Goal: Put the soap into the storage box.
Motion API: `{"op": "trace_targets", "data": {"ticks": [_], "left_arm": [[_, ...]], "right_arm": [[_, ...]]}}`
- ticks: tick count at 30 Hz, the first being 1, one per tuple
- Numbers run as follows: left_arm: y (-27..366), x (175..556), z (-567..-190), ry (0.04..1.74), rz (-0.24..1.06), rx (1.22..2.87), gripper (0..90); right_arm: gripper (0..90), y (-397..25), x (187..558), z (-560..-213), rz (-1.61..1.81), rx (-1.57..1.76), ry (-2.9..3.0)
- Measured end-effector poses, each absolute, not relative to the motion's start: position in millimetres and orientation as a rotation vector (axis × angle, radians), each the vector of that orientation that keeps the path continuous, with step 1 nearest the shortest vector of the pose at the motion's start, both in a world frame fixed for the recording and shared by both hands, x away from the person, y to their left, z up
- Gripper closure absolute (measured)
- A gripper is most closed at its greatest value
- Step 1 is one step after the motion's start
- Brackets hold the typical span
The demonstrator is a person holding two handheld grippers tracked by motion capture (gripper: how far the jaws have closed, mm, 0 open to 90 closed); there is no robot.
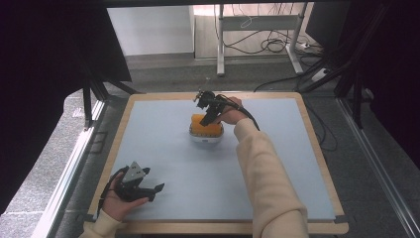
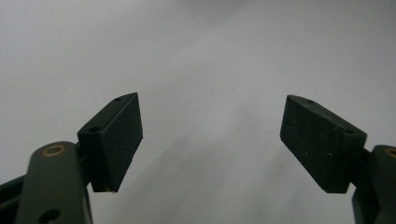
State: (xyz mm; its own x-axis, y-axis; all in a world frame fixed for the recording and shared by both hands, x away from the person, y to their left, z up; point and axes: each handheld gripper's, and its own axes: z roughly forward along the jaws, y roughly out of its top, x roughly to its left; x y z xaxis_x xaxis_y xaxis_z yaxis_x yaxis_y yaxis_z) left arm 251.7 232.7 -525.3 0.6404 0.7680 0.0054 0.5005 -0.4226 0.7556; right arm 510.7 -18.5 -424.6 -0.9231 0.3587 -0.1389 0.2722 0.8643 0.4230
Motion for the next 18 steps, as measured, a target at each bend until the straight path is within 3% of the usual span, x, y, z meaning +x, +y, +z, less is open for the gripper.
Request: {"op": "trace_targets", "data": {"ticks": [18], "left_arm": [[232.1, 252.3, -526.4, 0.988, 0.455, 2.11, 20.7]], "right_arm": [[28.9, -41.9, 493.3, -422.3, 0.762, 0.617, 2.695]]}}
